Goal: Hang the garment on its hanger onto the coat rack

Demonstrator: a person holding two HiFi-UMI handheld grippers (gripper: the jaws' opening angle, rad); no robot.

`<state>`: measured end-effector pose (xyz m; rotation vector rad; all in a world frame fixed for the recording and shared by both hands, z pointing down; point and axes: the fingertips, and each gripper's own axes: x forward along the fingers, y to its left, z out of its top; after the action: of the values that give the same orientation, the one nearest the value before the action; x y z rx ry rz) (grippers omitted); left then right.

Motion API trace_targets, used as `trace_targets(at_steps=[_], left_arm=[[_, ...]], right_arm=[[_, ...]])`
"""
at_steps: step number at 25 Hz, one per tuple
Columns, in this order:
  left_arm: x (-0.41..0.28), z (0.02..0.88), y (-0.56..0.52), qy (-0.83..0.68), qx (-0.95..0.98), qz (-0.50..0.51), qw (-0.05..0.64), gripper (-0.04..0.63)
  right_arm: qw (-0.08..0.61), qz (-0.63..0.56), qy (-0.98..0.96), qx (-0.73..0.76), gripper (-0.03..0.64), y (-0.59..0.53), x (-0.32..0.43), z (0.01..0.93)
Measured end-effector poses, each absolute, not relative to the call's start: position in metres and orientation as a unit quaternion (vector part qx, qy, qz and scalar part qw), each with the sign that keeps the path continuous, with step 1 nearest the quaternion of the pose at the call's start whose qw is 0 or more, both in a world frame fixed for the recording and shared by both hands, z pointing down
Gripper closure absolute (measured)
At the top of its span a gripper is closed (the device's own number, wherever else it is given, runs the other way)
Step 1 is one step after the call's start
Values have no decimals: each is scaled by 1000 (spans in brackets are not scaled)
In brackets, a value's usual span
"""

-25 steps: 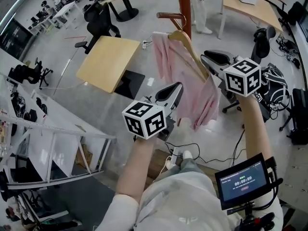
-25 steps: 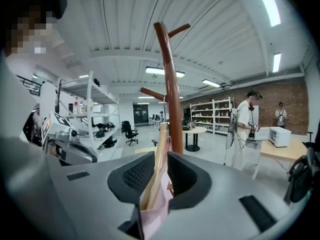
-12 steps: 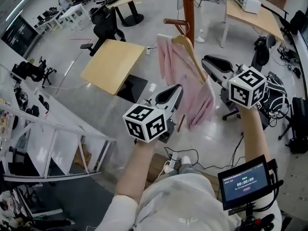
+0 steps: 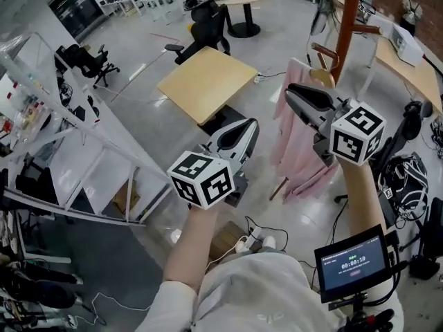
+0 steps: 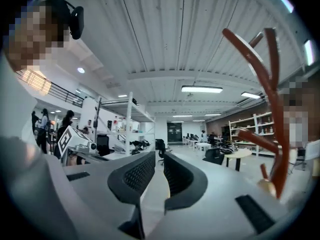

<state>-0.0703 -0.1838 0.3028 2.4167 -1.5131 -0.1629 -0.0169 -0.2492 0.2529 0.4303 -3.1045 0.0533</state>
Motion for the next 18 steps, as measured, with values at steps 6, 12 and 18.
trace_targets(at_steps=[6, 12, 18], left_arm=[[-173, 273, -120, -631, 764, -81, 107, 589], [-272, 261, -24, -725, 679, -88, 80, 589], [-333, 261, 77, -797, 591, -104, 67, 589]], right_arm=[[-24, 22, -999, -13, 557, -187, -137, 224], [-38, 44, -985, -163, 557, -84, -253, 218], [-42, 74, -952, -293, 558, 33, -322, 222]])
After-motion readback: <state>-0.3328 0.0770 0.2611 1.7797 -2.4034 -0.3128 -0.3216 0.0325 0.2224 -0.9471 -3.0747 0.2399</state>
